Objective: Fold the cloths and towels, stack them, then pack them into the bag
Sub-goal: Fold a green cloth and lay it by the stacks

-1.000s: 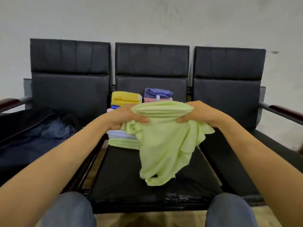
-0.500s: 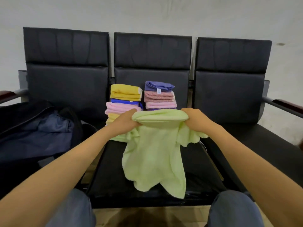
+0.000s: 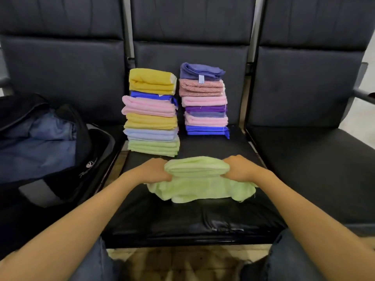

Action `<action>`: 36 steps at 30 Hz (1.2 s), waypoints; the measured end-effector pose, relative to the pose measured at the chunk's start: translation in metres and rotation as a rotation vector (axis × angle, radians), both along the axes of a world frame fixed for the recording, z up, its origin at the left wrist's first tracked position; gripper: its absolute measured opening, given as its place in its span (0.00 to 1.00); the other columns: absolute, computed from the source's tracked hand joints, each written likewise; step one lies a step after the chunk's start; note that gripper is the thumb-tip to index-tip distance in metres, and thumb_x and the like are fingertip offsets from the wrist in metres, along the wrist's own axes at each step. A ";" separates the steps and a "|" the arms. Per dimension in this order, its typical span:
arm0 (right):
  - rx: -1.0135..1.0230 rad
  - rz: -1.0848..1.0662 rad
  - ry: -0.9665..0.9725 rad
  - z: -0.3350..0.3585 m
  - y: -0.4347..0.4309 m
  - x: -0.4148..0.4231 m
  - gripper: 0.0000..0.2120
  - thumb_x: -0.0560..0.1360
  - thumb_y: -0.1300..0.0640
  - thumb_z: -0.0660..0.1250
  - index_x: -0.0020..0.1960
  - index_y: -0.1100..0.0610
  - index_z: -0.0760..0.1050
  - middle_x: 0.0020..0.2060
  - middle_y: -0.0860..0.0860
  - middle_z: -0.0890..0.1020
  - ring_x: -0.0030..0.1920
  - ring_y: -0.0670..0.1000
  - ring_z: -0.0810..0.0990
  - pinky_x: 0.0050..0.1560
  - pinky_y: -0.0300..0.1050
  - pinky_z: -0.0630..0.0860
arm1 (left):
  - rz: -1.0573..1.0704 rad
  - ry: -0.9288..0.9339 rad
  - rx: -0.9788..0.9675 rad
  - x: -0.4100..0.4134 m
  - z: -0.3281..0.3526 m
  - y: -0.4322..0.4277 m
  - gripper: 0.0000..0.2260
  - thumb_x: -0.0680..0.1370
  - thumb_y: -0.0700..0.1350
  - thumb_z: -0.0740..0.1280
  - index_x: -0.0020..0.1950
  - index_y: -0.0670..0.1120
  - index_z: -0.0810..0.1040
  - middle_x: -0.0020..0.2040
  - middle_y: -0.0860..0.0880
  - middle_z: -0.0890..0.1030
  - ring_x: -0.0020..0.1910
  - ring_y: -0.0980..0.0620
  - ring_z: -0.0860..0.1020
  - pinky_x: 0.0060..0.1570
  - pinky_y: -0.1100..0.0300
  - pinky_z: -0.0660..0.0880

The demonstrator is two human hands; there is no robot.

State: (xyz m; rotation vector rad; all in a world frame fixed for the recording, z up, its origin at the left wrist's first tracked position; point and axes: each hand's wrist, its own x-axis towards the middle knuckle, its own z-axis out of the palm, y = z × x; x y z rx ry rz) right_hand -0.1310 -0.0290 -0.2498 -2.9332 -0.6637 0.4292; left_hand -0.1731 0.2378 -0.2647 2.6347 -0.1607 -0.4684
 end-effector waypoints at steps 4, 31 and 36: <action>0.202 -0.039 0.085 -0.009 -0.003 0.008 0.04 0.78 0.50 0.62 0.50 0.49 0.73 0.50 0.48 0.78 0.54 0.54 0.77 0.47 0.45 0.71 | 0.033 0.055 -0.251 -0.001 -0.007 0.003 0.15 0.75 0.47 0.69 0.62 0.52 0.77 0.56 0.54 0.80 0.55 0.54 0.78 0.54 0.60 0.74; 0.482 0.016 -0.072 0.194 -0.019 -0.079 0.17 0.68 0.55 0.76 0.50 0.42 0.73 0.48 0.42 0.80 0.49 0.44 0.79 0.44 0.39 0.74 | 0.022 0.014 -0.397 -0.059 0.188 0.021 0.20 0.68 0.42 0.77 0.58 0.43 0.80 0.53 0.46 0.84 0.52 0.46 0.83 0.59 0.48 0.77; 0.365 -0.010 -0.052 0.180 -0.018 -0.066 0.21 0.66 0.57 0.77 0.56 0.49 0.76 0.50 0.45 0.81 0.51 0.47 0.80 0.49 0.43 0.77 | 0.038 -0.068 0.017 -0.052 0.184 0.018 0.17 0.66 0.50 0.75 0.53 0.48 0.82 0.50 0.49 0.84 0.50 0.47 0.83 0.56 0.48 0.78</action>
